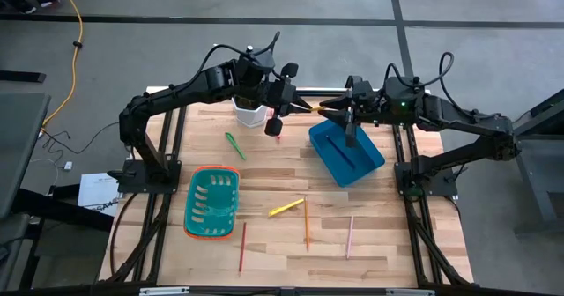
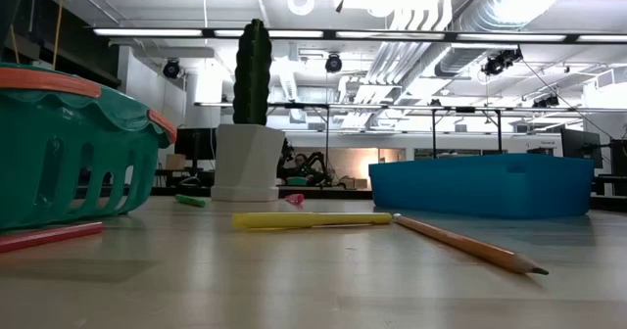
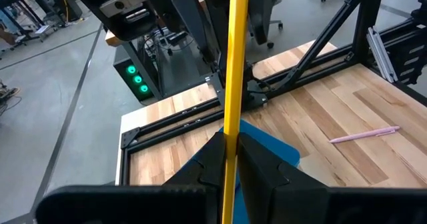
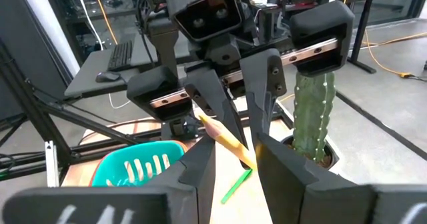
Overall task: Sort pens & pencils
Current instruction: Put the yellow pencil into the blue bin
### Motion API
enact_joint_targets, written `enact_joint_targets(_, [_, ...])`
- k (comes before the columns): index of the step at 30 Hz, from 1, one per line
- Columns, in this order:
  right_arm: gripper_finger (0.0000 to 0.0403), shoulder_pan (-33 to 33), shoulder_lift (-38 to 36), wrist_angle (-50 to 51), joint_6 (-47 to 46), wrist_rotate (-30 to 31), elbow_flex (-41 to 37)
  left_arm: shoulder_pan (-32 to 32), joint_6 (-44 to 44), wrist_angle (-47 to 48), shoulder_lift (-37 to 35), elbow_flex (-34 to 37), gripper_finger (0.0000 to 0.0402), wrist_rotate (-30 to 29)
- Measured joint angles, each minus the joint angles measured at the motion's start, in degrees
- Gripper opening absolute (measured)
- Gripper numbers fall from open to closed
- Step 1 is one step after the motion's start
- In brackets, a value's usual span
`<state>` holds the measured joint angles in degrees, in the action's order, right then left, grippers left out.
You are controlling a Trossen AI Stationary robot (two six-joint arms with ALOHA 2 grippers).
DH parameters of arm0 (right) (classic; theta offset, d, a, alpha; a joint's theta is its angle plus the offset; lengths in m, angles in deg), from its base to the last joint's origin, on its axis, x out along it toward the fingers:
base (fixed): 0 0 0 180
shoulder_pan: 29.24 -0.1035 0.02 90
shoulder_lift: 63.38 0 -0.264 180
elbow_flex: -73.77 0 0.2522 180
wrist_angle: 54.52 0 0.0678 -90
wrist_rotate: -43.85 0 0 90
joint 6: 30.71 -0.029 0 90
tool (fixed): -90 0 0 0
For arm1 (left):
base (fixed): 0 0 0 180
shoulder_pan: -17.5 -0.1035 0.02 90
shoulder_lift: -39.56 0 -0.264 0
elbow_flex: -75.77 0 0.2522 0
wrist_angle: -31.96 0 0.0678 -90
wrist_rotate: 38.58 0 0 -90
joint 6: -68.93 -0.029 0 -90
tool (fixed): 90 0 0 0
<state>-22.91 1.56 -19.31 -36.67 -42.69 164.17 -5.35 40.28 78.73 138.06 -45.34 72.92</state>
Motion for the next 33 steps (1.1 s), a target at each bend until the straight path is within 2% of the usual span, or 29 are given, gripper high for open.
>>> enact_joint_targets(5, [0.0086,0.00,0.00,-0.11,0.02,-0.03,0.00,0.00,0.00,0.00,0.00,0.00,0.0024,-0.01])
enact_joint_targets(16, [0.0007,0.02,0.00,-0.81,1.03,-0.37,0.00,0.06,0.21,0.13,0.00,0.00,0.0024,0.02])
enact_joint_targets(33, [0.0004,0.02,0.00,-1.57,0.90,-0.28,-0.07,0.04,0.64,0.00,0.00,0.00,0.0024,0.00])
